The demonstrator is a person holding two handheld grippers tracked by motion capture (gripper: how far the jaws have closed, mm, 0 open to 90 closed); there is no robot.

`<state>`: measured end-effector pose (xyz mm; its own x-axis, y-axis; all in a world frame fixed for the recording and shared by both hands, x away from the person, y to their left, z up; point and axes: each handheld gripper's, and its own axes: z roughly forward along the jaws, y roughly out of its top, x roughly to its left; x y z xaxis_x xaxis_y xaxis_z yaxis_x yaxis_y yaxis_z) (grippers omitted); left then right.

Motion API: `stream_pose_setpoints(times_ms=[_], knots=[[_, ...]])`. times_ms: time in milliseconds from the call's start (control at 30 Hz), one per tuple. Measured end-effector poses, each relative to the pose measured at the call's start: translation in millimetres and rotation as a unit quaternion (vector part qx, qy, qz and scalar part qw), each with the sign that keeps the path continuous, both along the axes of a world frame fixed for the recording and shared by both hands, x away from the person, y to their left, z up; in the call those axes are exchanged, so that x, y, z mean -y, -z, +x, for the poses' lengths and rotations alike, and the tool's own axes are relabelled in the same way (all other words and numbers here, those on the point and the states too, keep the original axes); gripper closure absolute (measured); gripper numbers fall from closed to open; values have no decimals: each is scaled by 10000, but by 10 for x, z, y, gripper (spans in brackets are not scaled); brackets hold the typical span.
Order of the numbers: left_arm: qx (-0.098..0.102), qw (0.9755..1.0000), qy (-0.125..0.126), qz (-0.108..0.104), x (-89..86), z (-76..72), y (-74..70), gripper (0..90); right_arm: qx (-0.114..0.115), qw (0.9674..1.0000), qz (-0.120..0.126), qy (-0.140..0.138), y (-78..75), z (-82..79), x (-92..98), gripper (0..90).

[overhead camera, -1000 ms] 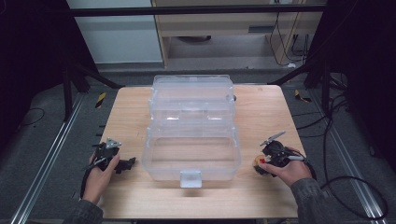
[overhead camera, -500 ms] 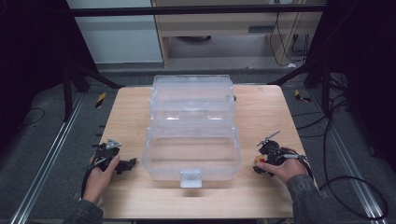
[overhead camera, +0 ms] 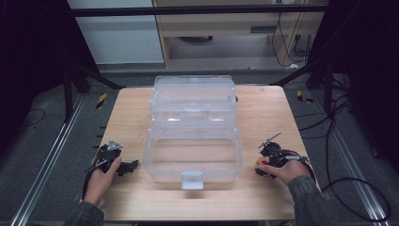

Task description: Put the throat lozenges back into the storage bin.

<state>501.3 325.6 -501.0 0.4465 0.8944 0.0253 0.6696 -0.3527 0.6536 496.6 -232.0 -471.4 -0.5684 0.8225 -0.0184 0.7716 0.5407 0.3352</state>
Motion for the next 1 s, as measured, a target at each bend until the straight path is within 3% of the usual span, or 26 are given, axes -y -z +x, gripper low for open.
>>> stream_pose_setpoints(times_ms=[500, 1000], knots=[[7, 10000, 30, -10, 7, -3, 5, 8, 54, 10000, 57, -61, -70, -48, 15, 208], [65, 10000, 37, -49, 17, -20, 21, 0, 495, 9983, 43, -303, -613, -116, -65, 208]])
